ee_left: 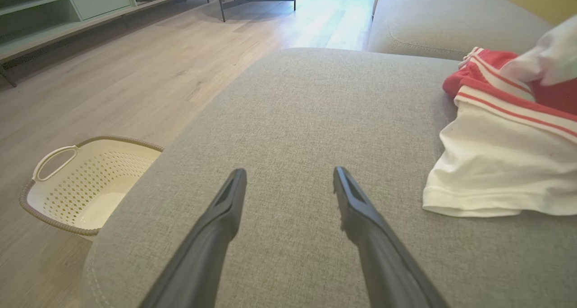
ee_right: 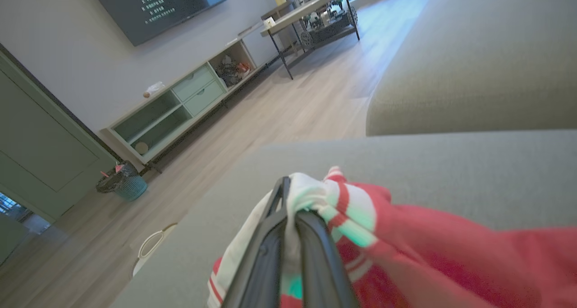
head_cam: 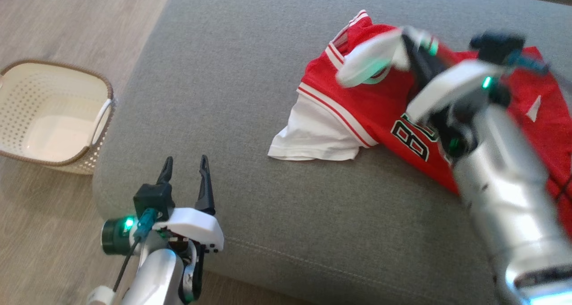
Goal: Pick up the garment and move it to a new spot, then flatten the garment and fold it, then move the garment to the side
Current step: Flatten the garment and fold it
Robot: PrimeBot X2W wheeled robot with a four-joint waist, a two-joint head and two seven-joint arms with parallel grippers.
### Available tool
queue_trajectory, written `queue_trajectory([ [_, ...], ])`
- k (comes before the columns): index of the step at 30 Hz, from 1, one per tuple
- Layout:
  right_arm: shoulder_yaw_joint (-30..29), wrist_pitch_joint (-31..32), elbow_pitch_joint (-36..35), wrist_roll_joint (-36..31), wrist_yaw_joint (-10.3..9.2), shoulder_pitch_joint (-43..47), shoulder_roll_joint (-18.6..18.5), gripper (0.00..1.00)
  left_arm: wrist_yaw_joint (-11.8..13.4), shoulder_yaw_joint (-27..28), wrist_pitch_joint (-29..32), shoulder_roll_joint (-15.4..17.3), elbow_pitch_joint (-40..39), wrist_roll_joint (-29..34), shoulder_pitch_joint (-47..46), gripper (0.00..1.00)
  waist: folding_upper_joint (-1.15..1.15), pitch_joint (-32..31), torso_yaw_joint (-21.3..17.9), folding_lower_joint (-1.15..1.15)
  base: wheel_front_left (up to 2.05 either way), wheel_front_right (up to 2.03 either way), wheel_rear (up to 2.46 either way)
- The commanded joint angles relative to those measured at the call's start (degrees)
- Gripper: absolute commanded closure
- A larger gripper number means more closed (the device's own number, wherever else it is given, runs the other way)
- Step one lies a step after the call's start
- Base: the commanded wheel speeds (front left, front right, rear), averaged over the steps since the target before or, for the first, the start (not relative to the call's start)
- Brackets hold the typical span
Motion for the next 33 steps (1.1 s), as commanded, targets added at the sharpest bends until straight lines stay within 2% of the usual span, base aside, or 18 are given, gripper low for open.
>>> queue_trajectory([
  [1,0.0,1.0,-3.0,-0.7,-0.01,-4.6,0.3,1.0,0.1,1.3,-0.7,0.5,-1.6,-0.4,-1.7,0.0,0.0,0.3,0.6,0.0,0.0,0.0,0.0],
  [5,-2.4,2.9,-3.6,-3.6,-0.01,-9.3,-1.5,1.0,0.1,0.1,-0.7,0.5,-2.0,-1.2,-2.3,0.0,0.0,1.2,1.9,0.0,0.0,0.0,0.0],
  [7,-5.7,4.3,-2.1,-5.6,-0.01,-12.9,-2.4,1.0,0.3,-0.6,-0.7,0.5,-2.1,-1.9,-2.5,0.0,0.0,2.0,2.9,0.0,0.0,0.0,0.0],
  [13,-16.0,7.1,7.8,-14.4,-0.01,-24.0,-4.5,1.0,0.8,-3.2,-0.7,0.5,-2.2,-3.9,-3.4,0.0,0.0,5.4,6.5,0.0,0.0,0.0,0.0],
  [19,-21.0,3.1,16.6,-23.4,-0.01,-31.8,-6.9,1.0,1.2,-5.8,-0.7,0.5,-2.5,-5.7,-4.9,0.0,0.0,8.8,9.2,0.0,0.0,0.0,0.0],
  [20,-21.3,1.9,17.6,-25.7,-0.01,-32.6,-7.6,0.62,1.3,-6.2,-0.7,0.5,-2.6,-5.9,-5.2,0.0,0.0,9.2,9.5,0.0,0.0,0.0,0.0],
  [22,-21.4,-0.8,19.1,-29.9,-0.01,-34.1,-8.5,0.58,1.5,-6.9,-0.7,0.5,-2.6,-6.2,-5.6,0.0,0.0,9.9,9.9,0.0,0.0,0.0,0.0],
  [23,-21.7,-1.8,20.0,-31.8,-0.01,-34.7,-8.8,0.03,1.6,-7.2,-0.7,0.5,-2.6,-6.3,-5.9,0.0,0.0,10.1,10.0,0.0,0.0,0.0,0.0],
  [24,-22.7,-1.6,21.4,-33.2,-0.01,-34.9,-9.1,0.0,1.7,-7.4,-0.7,0.5,-2.6,-6.5,-6.0,0.0,0.0,10.3,10.0,0.0,0.0,0.0,0.0],
  [27,-25.0,-0.8,24.0,-37.8,-0.01,-35.1,-9.4,0.0,2.0,-7.8,-0.7,0.5,-2.6,-6.8,-6.3,0.0,0.0,10.4,9.3,0.0,0.0,0.0,0.0],
  [28,-27.3,-0.2,24.9,-40.1,-0.01,-34.6,-8.8,0.0,2.1,-7.6,-0.7,0.5,-2.5,-6.6,-6.4,0.0,0.0,10.0,8.2,0.0,0.0,0.0,0.0],
  [33,-31.2,-1.3,25.5,-43.4,-0.01,-33.0,-6.0,0.0,2.0,-6.1,-0.7,0.5,-1.9,-5.4,-6.7,0.0,0.0,8.1,4.3,0.0,0.0,0.0,0.0],
])
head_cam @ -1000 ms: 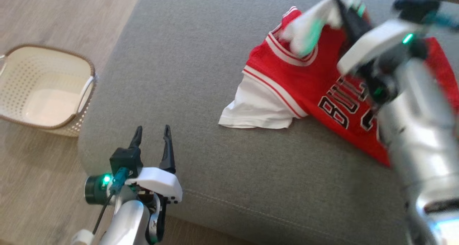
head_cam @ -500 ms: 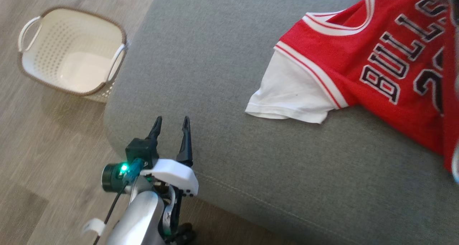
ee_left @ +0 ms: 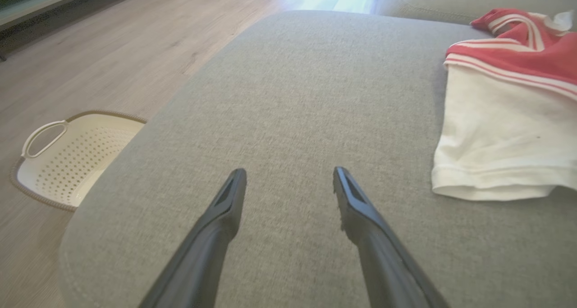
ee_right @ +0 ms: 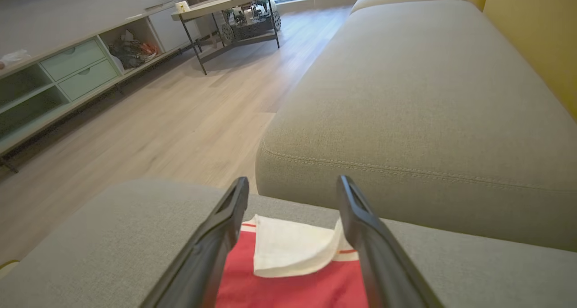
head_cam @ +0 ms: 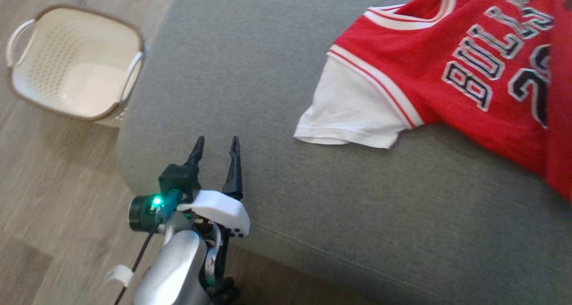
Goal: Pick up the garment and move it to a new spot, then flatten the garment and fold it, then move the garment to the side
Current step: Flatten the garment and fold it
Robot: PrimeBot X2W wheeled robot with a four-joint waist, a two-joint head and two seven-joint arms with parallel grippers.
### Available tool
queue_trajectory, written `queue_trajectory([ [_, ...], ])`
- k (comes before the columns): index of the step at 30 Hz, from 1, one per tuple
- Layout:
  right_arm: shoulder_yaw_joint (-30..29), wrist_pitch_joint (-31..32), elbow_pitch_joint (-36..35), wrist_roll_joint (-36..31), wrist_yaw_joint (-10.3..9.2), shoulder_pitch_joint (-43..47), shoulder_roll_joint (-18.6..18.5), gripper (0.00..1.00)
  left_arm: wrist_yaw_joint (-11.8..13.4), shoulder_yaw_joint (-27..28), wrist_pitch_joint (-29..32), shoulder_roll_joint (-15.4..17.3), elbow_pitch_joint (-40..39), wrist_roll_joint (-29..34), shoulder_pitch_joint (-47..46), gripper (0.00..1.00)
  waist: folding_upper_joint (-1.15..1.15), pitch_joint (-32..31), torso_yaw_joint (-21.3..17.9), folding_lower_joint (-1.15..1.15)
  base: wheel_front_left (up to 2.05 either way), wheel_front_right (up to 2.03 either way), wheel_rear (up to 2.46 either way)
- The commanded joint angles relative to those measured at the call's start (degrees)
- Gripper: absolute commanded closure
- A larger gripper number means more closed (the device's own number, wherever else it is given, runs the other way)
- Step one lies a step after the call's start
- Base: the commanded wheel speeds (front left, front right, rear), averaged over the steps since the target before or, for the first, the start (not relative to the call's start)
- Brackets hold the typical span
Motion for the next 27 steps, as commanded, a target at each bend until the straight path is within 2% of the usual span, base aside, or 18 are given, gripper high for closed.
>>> queue_trajectory([
  [1,0.3,-1.3,-1.3,-0.8,-0.01,-0.2,3.2,0.0,0.2,3.0,-0.7,0.8,-1.3,0.8,-1.8,0.0,0.0,-1.9,-2.8,-0.01,0.0,0.0,0.0],
  [6,1.1,-6.4,-0.4,0.6,-0.01,1.2,6.4,0.0,-0.3,6.0,-0.7,0.8,-0.9,3.0,-1.4,0.0,0.0,-5.4,-7.9,-0.01,0.0,0.0,0.0],
  [10,4.1,-9.5,-0.5,4.2,-0.01,4.0,8.1,0.0,-0.8,8.9,-0.7,0.8,-1.1,4.7,-0.2,0.0,0.0,-8.6,-11.9,-0.01,0.0,0.0,0.0],
  [11,4.1,-9.5,-0.5,4.2,-0.01,4.0,8.1,0.0,-0.8,8.9,-0.7,0.8,-1.1,4.7,-0.2,0.0,0.0,-8.6,-11.9,-0.01,0.0,0.0,0.0],
  [13,8.3,-10.2,-2.7,7.2,-0.01,8.1,9.0,0.0,-1.2,10.6,-0.7,0.9,-1.3,5.8,1.1,0.0,0.0,-10.8,-14.8,-0.01,0.0,0.0,0.0],
  [15,12.0,-10.3,-7.6,9.7,-0.01,12.1,9.4,0.0,-1.5,11.7,-0.7,0.9,-1.4,6.5,1.9,0.0,0.0,-12.0,-16.6,-0.01,0.0,0.0,0.0],
  [16,12.0,-10.3,-7.6,9.7,-0.01,12.1,9.4,0.0,-1.5,11.7,-0.7,0.9,-1.4,6.5,1.9,0.0,0.0,-12.0,-16.6,-0.01,0.0,0.0,0.0],
  [20,18.7,-10.3,-20.7,15.7,-0.01,24.5,9.6,0.0,-2.0,13.2,-0.7,0.9,-1.9,7.4,3.2,0.0,0.0,-14.1,-19.4,-0.01,0.0,0.0,0.0],
  [23,20.0,-10.3,-30.3,20.1,-0.01,34.8,9.4,0.0,-2.3,13.7,-0.7,0.9,-2.1,8.0,4.2,0.0,0.0,-15.2,-21.0,-0.01,0.0,0.0,0.0],
  [27,21.2,-10.3,-41.6,21.8,-0.01,47.0,9.0,0.0,-2.7,14.1,-0.7,0.9,-2.3,8.6,5.1,0.0,0.0,-15.9,-22.9,-0.01,0.0,0.0,0.0],
])
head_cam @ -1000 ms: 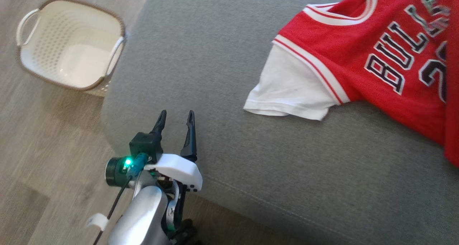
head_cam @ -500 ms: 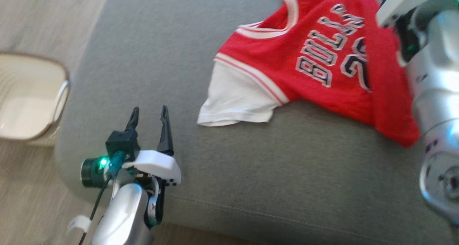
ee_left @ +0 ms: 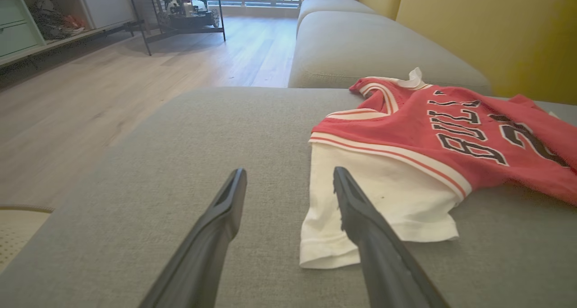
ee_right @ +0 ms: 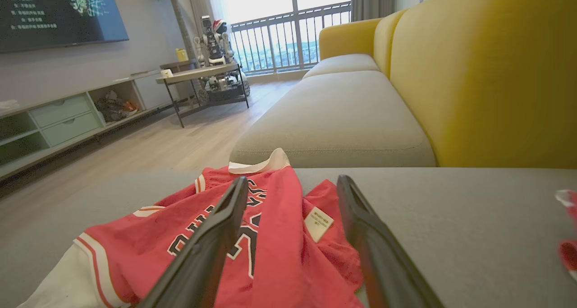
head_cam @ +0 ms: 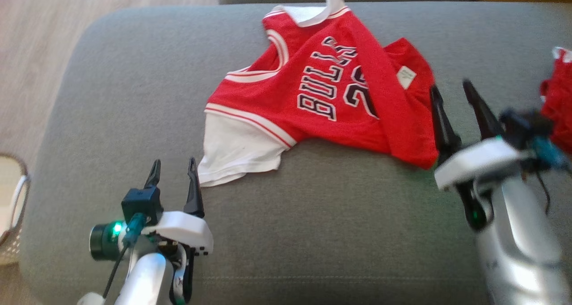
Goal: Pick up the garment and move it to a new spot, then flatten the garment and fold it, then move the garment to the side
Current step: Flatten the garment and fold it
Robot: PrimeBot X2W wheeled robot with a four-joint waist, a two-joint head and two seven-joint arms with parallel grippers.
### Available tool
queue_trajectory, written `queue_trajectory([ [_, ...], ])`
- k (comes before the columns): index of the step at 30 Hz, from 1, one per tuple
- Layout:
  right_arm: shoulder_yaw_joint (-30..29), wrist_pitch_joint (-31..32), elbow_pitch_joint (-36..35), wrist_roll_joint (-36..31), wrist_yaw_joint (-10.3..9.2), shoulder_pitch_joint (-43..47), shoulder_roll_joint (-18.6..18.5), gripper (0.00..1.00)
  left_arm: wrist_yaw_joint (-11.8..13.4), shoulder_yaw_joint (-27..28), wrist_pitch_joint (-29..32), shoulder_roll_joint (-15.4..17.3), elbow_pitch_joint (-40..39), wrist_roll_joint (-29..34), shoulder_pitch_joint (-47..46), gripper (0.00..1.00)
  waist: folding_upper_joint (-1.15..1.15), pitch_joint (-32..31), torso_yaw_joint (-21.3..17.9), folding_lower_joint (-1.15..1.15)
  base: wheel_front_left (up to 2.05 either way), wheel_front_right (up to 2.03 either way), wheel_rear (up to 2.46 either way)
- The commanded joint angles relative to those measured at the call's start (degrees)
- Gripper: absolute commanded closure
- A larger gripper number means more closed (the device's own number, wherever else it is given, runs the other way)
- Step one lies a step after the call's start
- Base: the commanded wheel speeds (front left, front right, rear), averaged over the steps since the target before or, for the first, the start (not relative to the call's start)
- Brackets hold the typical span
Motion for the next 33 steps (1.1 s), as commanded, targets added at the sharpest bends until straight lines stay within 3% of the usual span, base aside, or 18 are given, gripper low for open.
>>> queue_trajectory([
  [1,1.2,-0.5,-3.4,0.8,-0.01,-0.8,0.5,0.0,-0.1,2.1,-0.7,0.7,-2.1,0.7,-1.0,0.0,0.0,-0.9,-1.3,0.01,0.0,0.0,0.0],
  [6,1.2,-0.5,-10.6,2.3,-0.01,9.6,1.0,0.0,-0.5,2.1,-0.7,0.7,-1.9,1.3,0.5,0.0,0.0,-1.4,-3.4,0.01,0.0,0.0,0.0],
  [12,2.0,-0.5,-11.3,4.6,-0.01,13.9,1.1,0.0,-1.0,1.9,-0.7,0.7,-1.7,1.7,0.5,0.0,0.0,-1.1,-3.8,0.01,0.0,0.0,0.0],
  [32,2.9,2.6,5.8,6.3,-0.01,6.1,1.2,0.0,-1.4,0.2,-0.7,0.7,-0.6,1.6,-1.3,0.0,0.0,2.0,1.1,0.01,0.0,0.0,0.0],
  [33,3.4,2.4,6.3,6.4,-0.01,5.7,1.2,0.6,-1.4,0.1,-0.7,0.7,-0.5,1.6,-1.4,0.0,0.0,2.0,1.3,0.01,0.0,0.0,0.0],
])
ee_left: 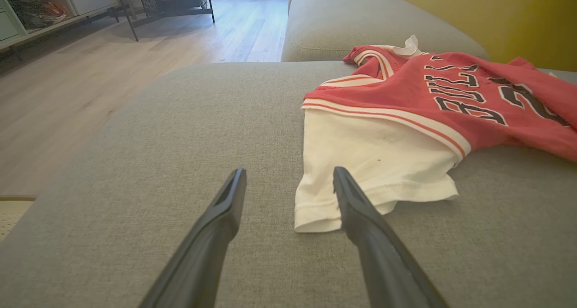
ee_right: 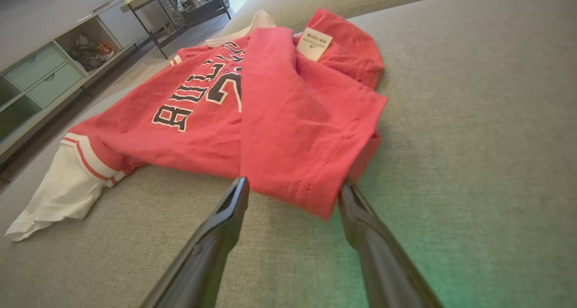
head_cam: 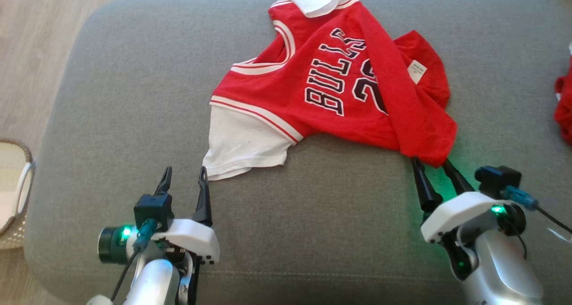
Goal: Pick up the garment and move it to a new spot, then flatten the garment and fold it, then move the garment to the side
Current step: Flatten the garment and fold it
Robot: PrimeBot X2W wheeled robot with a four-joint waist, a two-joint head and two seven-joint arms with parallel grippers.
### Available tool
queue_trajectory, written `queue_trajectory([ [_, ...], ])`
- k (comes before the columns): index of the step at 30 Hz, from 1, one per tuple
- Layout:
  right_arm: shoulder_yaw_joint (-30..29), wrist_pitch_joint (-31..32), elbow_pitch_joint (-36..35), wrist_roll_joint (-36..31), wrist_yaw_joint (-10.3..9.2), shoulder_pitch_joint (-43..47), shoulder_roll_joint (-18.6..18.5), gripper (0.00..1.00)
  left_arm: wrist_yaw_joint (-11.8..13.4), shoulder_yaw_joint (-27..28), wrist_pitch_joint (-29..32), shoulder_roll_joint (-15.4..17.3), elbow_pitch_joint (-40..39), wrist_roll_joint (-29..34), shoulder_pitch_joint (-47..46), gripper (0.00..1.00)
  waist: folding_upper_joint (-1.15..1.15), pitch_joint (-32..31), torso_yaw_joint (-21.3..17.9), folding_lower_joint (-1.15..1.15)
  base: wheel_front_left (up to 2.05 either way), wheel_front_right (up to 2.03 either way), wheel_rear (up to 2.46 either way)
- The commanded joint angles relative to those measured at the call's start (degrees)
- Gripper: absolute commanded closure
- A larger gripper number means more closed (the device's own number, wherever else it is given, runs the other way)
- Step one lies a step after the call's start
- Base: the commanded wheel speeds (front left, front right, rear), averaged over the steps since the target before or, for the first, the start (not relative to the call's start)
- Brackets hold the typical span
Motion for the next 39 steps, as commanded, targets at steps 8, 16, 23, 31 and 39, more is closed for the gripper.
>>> queue_trajectory([
  [8,3.7,-3.2,-4.2,-3.3,-0.01,-3.8,0.2,1.0,0.2,2.2,-0.7,0.7,-0.9,0.3,-2.2,0.0,0.0,-0.6,0.4,0.0,0.0,0.0,0.0],
  [16,3.3,-2.8,-15.3,-3.4,-0.01,-6.9,0.0,1.0,0.4,1.0,-0.7,0.7,-1.0,-0.1,-2.2,0.0,0.0,-1.0,0.5,0.0,0.0,0.0,0.0],
  [23,1.6,2.5,-18.1,-2.8,-0.01,-16.4,-3.0,1.0,0.5,0.0,-0.7,0.7,-1.2,-0.7,-2.6,0.0,0.0,0.1,3.8,0.0,0.0,0.0,0.0],
  [31,-3.1,7.9,-2.0,-7.6,-0.01,-27.6,-6.8,1.0,0.8,-1.7,-0.7,0.7,-1.2,-2.0,-3.7,0.0,0.0,2.9,9.6,0.0,0.0,0.0,0.0],
  [39,-9.5,6.8,15.2,-16.9,-0.01,-36.0,-11.2,1.0,1.1,-3.8,-0.7,0.7,-1.5,-2.9,-5.6,0.0,0.0,6.7,13.6,0.0,0.0,0.0,0.0],
])
